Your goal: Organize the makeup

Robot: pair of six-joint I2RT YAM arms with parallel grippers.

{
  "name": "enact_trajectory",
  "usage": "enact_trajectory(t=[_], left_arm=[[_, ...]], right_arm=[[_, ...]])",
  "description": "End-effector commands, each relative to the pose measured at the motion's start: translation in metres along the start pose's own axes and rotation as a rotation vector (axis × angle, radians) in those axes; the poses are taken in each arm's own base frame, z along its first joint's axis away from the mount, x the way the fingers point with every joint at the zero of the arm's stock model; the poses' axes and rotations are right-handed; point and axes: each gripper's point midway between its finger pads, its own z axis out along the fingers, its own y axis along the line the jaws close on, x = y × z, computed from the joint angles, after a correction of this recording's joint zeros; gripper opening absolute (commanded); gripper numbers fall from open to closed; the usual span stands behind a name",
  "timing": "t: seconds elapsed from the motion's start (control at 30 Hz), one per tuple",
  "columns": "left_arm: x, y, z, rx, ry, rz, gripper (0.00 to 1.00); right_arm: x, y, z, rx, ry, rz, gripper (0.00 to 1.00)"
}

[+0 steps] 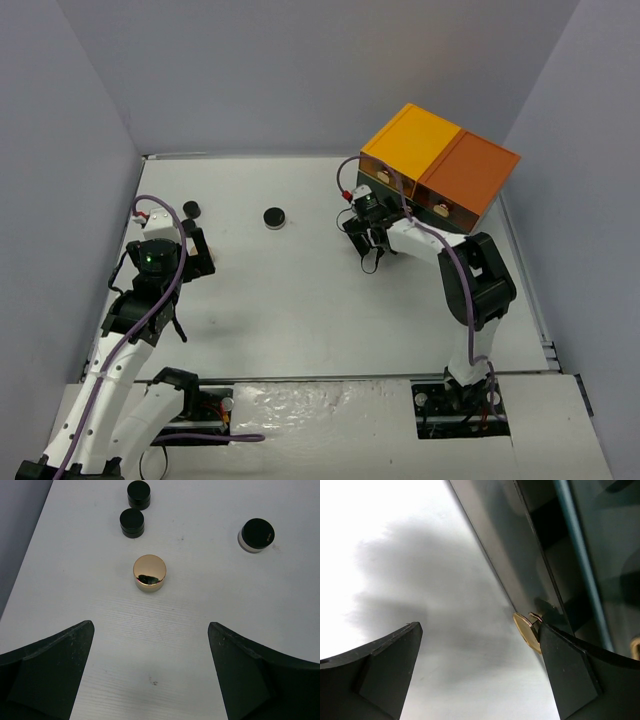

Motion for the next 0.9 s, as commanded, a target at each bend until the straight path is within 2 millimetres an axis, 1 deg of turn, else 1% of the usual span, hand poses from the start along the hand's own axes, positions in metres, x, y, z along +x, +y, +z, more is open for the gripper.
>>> enact_trajectory(t=[0.0,0.1,0.2,0.37,0.53,0.63,0.67,0.73,0.8,0.87], left_arm=[[-0.02,-0.002,-0.001,0.007,-0.065,-0.031,0.97],[-0.02,-0.002,-0.001,0.006,-0.064,-0.032,0.97],[-0.02,-0.002,-0.001,0.007,-0.065,-0.031,0.97],[-0.02,-0.002,-0.001,0.006,-0.063,-0.03,0.97],[-0.019,-0.003,0.0,0.007,-0.06,-0.029,0.97],[-0.019,-0.003,0.001,0.007,-0.055,-0.028,0.97],[-0.018,-0.003,0.001,0.007,-0.052,-0.028,0.97],[-0.016,-0.003,0.003,0.006,-0.043,-0.025,0.97],[-0.014,-0.004,0.005,0.003,-0.031,-0.026,0.97],[-0.012,-0.004,0.005,0.001,-0.02,-0.03,0.97]], right_arm=[[0.028,0.061,-0.03,-0.205,0.079,0.056,0.97],[0.031,0.077,-0.043,-0.223,0.08,0.055,0.97],[0.032,0.088,-0.056,-0.246,0.083,0.066,0.97],[0.026,0.092,-0.079,-0.256,0.057,0.094,0.97],[0.016,0.09,-0.096,-0.223,0.021,0.069,0.97],[0.001,0.081,-0.105,-0.183,-0.016,0.037,0.97],[-0.008,0.077,-0.11,-0.171,-0.038,0.031,0.97],[-0.027,0.068,-0.123,-0.155,-0.087,0.033,0.98],[-0.042,0.063,-0.137,-0.159,-0.13,0.039,0.98],[-0.065,0.059,-0.155,-0.177,-0.191,0.051,0.98]])
